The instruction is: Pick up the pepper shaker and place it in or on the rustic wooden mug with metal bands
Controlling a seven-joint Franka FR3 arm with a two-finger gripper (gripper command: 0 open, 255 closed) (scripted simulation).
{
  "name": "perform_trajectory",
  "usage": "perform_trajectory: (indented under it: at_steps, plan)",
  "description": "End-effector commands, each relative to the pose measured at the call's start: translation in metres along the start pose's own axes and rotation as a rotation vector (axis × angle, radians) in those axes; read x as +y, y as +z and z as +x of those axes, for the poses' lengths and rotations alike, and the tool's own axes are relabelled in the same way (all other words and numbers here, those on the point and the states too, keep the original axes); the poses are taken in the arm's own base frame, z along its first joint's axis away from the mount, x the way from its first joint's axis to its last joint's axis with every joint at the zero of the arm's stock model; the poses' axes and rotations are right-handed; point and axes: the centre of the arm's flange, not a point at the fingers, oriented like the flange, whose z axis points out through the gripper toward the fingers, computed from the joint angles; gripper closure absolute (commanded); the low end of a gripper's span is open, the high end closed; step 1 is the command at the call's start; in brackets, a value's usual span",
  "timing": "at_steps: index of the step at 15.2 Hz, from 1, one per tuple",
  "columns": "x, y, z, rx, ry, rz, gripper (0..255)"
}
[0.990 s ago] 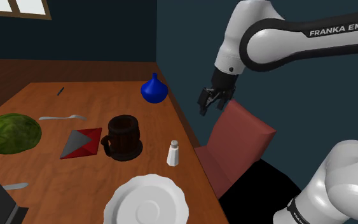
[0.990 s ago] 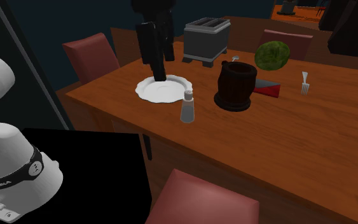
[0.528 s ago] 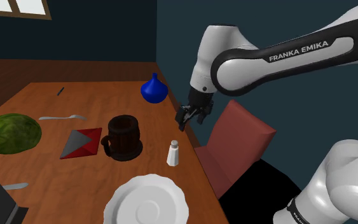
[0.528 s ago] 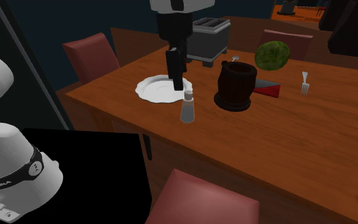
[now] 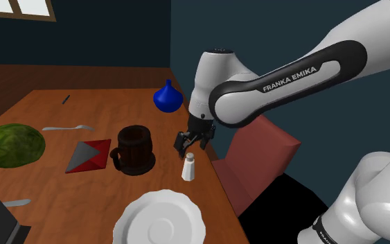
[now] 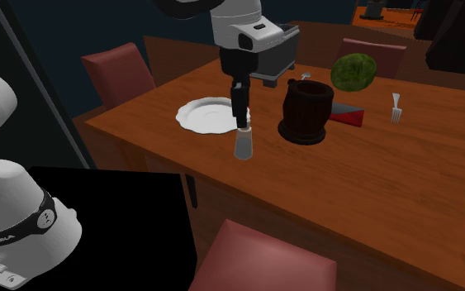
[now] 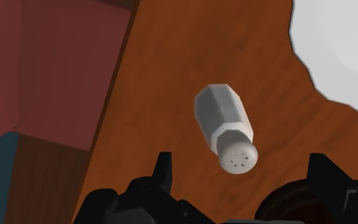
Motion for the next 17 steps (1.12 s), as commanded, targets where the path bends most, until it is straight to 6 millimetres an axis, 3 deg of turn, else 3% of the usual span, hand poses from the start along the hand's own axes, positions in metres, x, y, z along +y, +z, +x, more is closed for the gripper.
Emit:
perform_trajectory:
  at_steps: [1, 4, 12, 13, 17]
  plan:
    - [0.0, 0.011, 0.0, 0.0, 0.0, 0.001, 0]
    - [0.0, 0.03, 0.0, 0.0, 0.0, 0.001, 0]
    - [0.0, 0.03, 0.0, 0.0, 0.0, 0.001, 0]
    - [0.0, 0.03, 0.0, 0.0, 0.0, 0.001, 255]
    - [0.0, 0.03, 0.0, 0.0, 0.0, 0.001, 255]
